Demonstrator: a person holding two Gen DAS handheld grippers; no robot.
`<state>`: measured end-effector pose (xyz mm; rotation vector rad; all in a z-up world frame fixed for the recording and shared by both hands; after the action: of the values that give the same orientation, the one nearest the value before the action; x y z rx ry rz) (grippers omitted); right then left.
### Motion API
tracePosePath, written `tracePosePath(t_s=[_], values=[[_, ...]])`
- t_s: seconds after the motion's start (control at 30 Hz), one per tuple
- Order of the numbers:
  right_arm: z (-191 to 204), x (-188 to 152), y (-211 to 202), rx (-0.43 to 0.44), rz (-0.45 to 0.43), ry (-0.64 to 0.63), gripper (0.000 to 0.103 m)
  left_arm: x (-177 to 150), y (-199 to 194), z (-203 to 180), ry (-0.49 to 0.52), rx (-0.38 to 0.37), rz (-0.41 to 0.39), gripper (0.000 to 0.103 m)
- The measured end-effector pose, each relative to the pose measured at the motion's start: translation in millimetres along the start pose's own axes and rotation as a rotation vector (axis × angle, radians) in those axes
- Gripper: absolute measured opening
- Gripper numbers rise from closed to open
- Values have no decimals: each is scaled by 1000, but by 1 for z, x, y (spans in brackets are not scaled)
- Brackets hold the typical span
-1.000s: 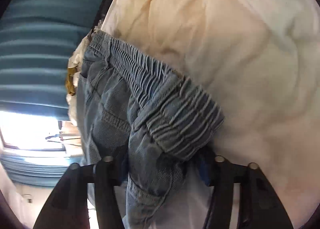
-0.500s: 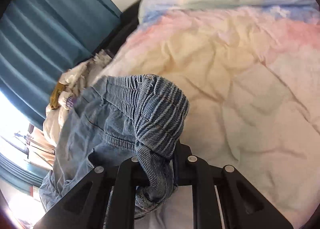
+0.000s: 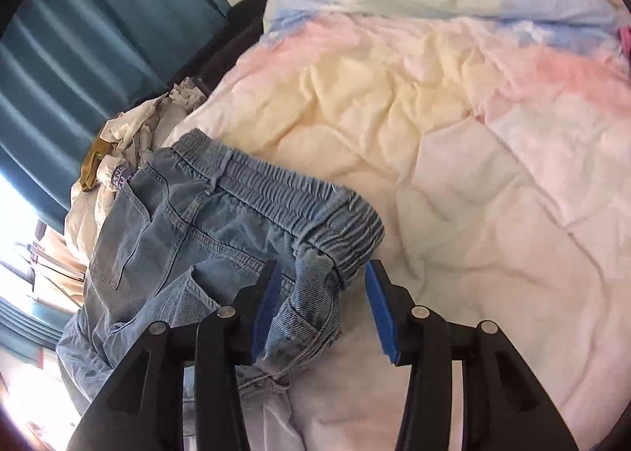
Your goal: Fold clothes
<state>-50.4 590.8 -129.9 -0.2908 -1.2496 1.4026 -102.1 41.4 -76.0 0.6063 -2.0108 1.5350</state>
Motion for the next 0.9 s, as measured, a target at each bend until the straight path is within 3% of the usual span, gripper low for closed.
tracePosePath(t_s=[0.07,0.17,0.43,0.6,0.7,0.83,0.9], values=[[13,2,-23,8,-73,-55,47,1,-4,0,5,-1,-9,57],[46,-7,-43,127,-105,-174,48,3,-9,-1,20,0,-23,57],[200,-86,-3,490,117,-566,48,5,-10,1,38,8,-32,57],[258,-148,25,501,156,-866,54,4,2,6,30,17,-8,57],[261,-163,51,482,209,-878,54,3,14,9,23,25,16,56],[258,-174,54,525,234,-931,53,8,25,11,2,28,34,56],[254,-178,55,552,272,-935,45,10,28,12,-3,31,31,57]])
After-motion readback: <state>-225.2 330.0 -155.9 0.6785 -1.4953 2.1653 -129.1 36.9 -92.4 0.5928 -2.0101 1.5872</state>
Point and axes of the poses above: each gripper's, at about its wrist camera, not at the fingertips, and y roughly the way its jaws point, z to its left, x to its top, the point moved 3 cm from there along y, roughly the way its jaws point, and after that the axes turned 2 degrees about z, right-handed, at the moved point
